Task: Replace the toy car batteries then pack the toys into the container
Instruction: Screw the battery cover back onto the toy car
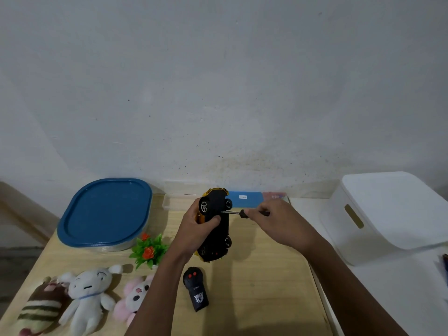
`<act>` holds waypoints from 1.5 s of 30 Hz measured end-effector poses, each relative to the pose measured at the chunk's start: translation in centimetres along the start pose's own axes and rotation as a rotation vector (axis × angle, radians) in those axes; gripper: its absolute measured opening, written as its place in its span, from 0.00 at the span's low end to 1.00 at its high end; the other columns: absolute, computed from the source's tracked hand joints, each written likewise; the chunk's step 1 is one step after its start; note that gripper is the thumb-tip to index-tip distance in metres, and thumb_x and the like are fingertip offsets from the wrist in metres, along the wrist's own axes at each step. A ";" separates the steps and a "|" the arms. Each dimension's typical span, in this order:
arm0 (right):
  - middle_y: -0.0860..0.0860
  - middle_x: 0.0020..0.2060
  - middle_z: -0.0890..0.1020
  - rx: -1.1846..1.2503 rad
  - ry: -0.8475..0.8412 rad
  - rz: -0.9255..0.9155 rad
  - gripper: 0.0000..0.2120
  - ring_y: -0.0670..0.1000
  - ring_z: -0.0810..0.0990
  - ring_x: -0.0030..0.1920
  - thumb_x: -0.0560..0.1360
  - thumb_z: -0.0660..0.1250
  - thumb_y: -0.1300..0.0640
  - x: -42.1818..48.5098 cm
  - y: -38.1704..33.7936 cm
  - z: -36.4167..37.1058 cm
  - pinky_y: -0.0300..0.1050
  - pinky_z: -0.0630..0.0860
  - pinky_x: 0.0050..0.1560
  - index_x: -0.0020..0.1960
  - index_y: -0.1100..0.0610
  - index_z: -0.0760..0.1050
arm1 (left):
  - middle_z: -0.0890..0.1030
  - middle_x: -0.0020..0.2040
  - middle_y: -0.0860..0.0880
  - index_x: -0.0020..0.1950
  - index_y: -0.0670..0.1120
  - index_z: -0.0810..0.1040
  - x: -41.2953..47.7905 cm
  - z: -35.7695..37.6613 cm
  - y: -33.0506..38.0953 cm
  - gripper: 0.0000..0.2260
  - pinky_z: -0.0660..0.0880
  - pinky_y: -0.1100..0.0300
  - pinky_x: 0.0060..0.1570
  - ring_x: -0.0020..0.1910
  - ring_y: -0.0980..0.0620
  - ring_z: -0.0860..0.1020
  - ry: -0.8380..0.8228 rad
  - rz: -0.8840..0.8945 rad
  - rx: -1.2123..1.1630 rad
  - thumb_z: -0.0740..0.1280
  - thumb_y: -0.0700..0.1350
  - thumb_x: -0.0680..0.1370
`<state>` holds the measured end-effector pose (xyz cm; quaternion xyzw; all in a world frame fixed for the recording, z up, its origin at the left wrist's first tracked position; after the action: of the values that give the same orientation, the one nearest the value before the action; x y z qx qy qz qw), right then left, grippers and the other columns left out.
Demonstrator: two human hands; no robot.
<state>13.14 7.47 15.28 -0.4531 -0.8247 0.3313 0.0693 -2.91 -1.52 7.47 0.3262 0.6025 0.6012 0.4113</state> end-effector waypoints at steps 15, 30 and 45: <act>0.46 0.43 0.79 0.132 -0.157 0.070 0.10 0.44 0.77 0.41 0.74 0.70 0.45 0.2 1.7 1.5 0.42 0.74 0.39 0.46 0.50 0.74 | 0.84 0.51 0.52 0.58 0.59 0.77 0.3 1.4 -0.2 0.18 0.80 0.60 0.48 0.50 0.54 0.82 0.014 0.002 -0.005 0.69 0.37 0.77; 0.44 0.21 0.66 0.442 -0.427 0.302 0.19 0.44 0.60 0.22 0.81 0.54 0.45 0.1 6.6 3.1 0.38 0.57 0.26 0.41 0.55 0.73 | 0.82 0.54 0.45 0.61 0.59 0.77 1.0 4.2 -1.2 0.18 0.80 0.49 0.53 0.54 0.44 0.81 0.005 -0.129 -0.083 0.67 0.38 0.78; 0.44 0.23 0.68 0.592 -0.132 0.150 0.18 0.46 0.63 0.25 0.79 0.60 0.45 4.4 12.1 -0.8 0.42 0.59 0.29 0.37 0.55 0.73 | 0.81 0.55 0.49 0.66 0.47 0.70 1.8 7.6 -6.8 0.22 0.76 0.56 0.51 0.53 0.50 0.79 0.033 -0.411 0.528 0.70 0.54 0.76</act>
<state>19.38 15.82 7.68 -0.4505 -0.6593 0.5899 0.1199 3.70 3.13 0.95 0.2836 0.7970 0.3343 0.4154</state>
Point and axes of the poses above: each hand's wrist, its own x-axis towards the middle knuckle, its own z-axis out of the palm, y = z × x, the point moved 10 cm from there along x, towards the middle knuckle
